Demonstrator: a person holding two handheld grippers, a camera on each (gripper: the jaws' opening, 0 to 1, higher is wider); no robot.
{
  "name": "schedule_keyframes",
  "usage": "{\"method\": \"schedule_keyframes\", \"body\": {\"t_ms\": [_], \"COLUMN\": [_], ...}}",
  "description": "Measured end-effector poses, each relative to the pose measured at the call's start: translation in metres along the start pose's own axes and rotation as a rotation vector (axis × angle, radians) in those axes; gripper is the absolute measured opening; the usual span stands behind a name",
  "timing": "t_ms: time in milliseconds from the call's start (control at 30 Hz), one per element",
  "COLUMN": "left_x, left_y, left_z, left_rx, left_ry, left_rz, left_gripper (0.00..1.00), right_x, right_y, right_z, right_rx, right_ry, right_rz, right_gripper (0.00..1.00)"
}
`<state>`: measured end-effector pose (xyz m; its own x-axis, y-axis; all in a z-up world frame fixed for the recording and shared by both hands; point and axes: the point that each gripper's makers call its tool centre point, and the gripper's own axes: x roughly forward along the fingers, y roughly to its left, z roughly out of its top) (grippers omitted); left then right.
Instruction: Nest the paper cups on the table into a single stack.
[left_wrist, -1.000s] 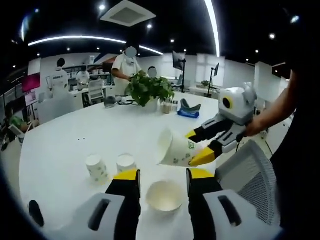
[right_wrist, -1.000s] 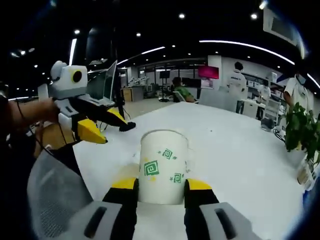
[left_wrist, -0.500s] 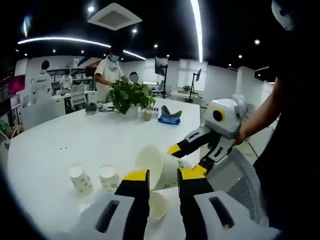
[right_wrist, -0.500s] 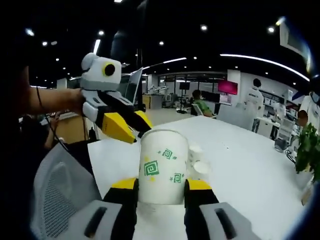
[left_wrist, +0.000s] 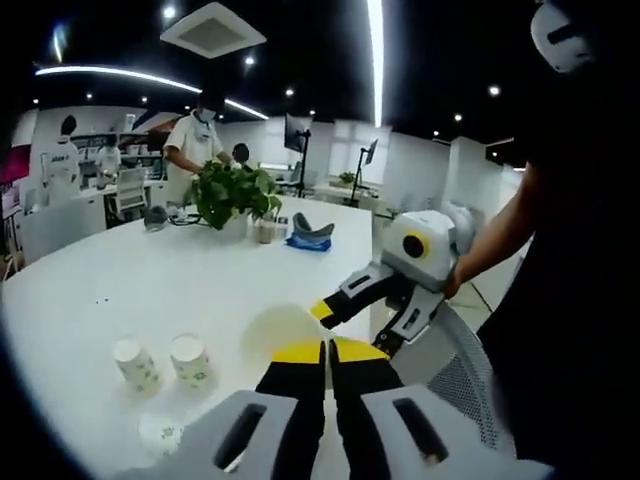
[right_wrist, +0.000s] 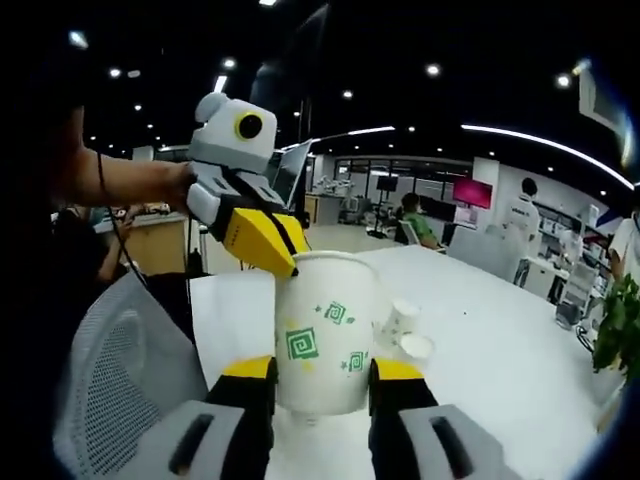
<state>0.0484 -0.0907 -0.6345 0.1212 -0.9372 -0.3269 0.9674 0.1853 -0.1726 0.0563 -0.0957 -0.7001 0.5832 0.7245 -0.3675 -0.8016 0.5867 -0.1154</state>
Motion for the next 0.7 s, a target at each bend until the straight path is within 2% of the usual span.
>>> {"method": "schedule_keyframes", "body": {"t_ms": [67, 133, 167, 200, 233, 400, 533, 600, 700], "left_x": [0.001, 0.001, -0.002, -0.003, -0.005, -0.015, -0.015, -0.014, -0.012], "left_y": [0.001, 0.004, 0.006, 0.007, 0.008, 0.018, 0.019, 0.022, 0.024], "left_z": [-0.001, -0.003, -0.003, -0.002, -0.002, -0.021, -0.028, -0.032, -0.035], "left_rx": [0.018, 0.04, 0.045, 0.042, 0.043, 0.116, 0.129, 0.163, 0.172], "left_ry": [0.017, 0.032, 0.036, 0.038, 0.044, 0.153, 0.176, 0.2, 0.215], "left_rz": [0.016, 0.038, 0.048, 0.05, 0.061, 0.118, 0.121, 0.138, 0.143], "left_gripper": [0.0, 0.0, 0.0, 0.0, 0.0, 0.0, 0.0, 0.0, 0.0], "right_x": [0.002, 0.002, 0.002, 0.002, 0.001, -0.004, -0.008, -0.009, -0.01], "right_y": [-0.001, -0.005, -0.006, -0.008, -0.01, -0.017, -0.021, -0.021, -0.02], "right_z": [-0.002, -0.001, -0.002, -0.002, -0.003, -0.01, -0.015, -0.017, -0.019], "right_rx": [0.017, 0.057, 0.122, 0.147, 0.15, 0.181, 0.201, 0.203, 0.207], "right_ry": [0.008, 0.001, -0.002, -0.011, -0.01, -0.003, -0.001, 0.006, 0.012], "right_rz": [-0.01, -0.03, -0.037, -0.042, -0.045, -0.074, -0.093, -0.097, -0.101], "right_gripper": [0.36, 0.41, 0.46, 0.48, 0.5, 0.59, 0.64, 0.64, 0.65]}}
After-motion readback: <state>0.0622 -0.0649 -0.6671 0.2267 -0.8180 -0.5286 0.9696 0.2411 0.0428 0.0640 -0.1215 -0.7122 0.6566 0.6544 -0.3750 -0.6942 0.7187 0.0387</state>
